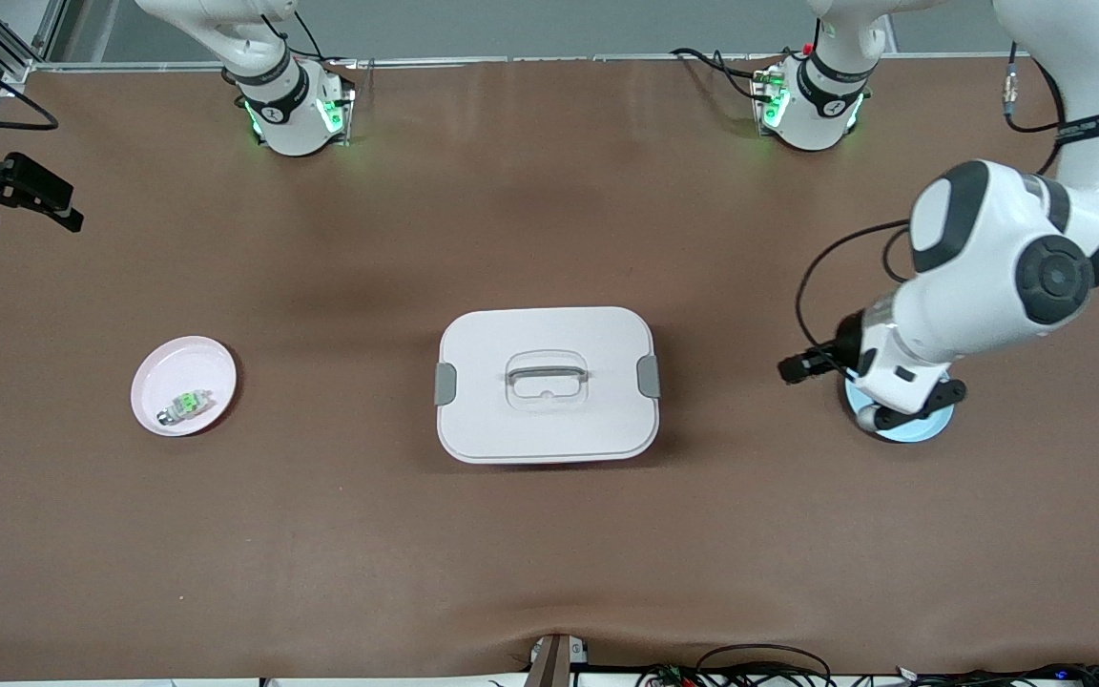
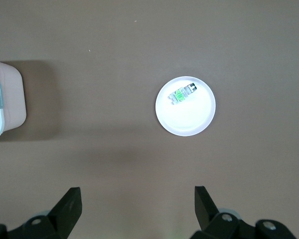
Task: Transfer orange switch to right arm and place
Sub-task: 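Lift the orange switch with the left gripper toward the white box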
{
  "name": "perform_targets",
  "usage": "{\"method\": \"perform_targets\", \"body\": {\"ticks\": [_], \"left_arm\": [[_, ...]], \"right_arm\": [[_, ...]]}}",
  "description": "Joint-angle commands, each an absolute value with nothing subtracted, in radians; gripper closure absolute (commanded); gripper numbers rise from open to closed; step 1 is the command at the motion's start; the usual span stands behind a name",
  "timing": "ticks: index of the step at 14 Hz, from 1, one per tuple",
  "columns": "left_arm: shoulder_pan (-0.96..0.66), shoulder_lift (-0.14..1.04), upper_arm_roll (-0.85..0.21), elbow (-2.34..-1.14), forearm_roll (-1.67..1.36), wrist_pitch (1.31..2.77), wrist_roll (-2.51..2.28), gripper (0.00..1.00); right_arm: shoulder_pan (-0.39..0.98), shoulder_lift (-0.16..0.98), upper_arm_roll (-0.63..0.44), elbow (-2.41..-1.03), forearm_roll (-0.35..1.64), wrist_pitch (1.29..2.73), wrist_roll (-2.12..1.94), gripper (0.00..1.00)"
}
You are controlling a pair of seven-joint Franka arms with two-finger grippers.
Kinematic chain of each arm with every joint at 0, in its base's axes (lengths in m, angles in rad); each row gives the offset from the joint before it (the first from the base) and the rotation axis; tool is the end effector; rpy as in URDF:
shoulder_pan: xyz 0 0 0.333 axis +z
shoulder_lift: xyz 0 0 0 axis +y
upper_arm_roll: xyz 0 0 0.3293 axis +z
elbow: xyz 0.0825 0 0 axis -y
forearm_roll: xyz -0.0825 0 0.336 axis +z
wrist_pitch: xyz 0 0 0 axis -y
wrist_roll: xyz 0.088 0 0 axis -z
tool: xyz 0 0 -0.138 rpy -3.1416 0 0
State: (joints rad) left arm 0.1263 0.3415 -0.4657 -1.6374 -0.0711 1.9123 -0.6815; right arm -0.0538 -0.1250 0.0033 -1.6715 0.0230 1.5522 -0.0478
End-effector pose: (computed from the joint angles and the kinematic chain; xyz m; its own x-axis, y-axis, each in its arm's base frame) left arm 0.5774 -0.1800 0.4352 0.9176 0.3621 -0.1641 0.3855 -0.9114 0.1442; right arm 0.4631 -0.0201 0.6232 1.0000 -0.0023 0.0068 -0.0022 -0.9997 -0.0223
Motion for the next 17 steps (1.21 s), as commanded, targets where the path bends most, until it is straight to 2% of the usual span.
{"method": "perform_targets", "body": {"ticks": [1, 5, 7, 11, 14, 17], "left_arm": [[0.042, 0.371, -0.476, -1.566, -0.077, 1.885, -0.867, 1.00], [-0.087, 0.448, -0.476, -1.467, -0.080, 1.888, -1.174, 1.00], [-0.148, 0.498, -0.474, -1.404, -0.080, 1.893, -1.319, 1.00], [-0.228, 0.506, -0.474, -1.390, -0.080, 1.942, -1.527, 1.00], [-0.261, 0.508, -0.476, -1.359, -0.083, 1.997, -1.707, 1.00], [-0.287, 0.508, -0.477, -1.344, -0.127, 2.048, -1.793, 1.00]], "right_arm": [[-0.034, -0.109, 0.003, -1.658, 0.028, 1.551, -0.044, 0.00], [0.029, -0.091, 0.005, -1.661, 0.041, 1.549, -0.044, 0.00], [0.060, -0.091, 0.003, -1.663, 0.125, 1.540, -0.032, 0.00], [0.174, -0.091, 0.003, -1.683, 0.202, 1.565, 0.170, 0.00], [0.204, -0.094, 0.003, -1.726, 0.322, 1.612, 0.195, 0.00], [0.231, -0.123, 0.006, -1.860, 0.385, 1.754, 0.199, 0.00]]}}
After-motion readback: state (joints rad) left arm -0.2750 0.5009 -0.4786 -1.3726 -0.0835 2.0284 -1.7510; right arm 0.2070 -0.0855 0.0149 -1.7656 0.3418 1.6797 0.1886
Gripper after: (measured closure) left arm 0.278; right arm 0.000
